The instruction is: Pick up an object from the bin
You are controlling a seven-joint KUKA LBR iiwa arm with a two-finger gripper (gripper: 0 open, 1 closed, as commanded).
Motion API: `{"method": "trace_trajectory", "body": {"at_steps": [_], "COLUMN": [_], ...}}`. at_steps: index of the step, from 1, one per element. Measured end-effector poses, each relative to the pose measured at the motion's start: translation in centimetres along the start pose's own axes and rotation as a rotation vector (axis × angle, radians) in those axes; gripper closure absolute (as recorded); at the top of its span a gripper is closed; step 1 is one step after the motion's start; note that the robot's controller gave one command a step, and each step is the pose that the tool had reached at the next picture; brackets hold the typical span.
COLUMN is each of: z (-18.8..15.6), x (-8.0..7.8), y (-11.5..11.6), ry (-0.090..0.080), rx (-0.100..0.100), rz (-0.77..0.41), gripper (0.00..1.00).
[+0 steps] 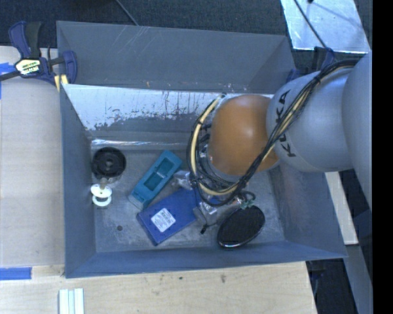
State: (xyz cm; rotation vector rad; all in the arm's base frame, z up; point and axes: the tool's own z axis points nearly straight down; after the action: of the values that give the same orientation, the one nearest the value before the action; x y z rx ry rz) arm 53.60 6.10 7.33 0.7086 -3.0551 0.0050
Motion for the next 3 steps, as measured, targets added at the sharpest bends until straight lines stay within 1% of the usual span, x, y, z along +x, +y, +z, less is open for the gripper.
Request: {"method": "trace_trajectory", "body": {"at_steps": [1,2,3], "z": [0.0,-5.2,-11.0], "x": [0.0,0.8,1.9], "y": [0.0,0.5,3.7], "ry": [0.000,-0.008,-0.008], "rx": [0.000,-0.002,-0.002], "rz": [0.000,0.036,0.140], "gripper": [1.00,1.00,0.00]}}
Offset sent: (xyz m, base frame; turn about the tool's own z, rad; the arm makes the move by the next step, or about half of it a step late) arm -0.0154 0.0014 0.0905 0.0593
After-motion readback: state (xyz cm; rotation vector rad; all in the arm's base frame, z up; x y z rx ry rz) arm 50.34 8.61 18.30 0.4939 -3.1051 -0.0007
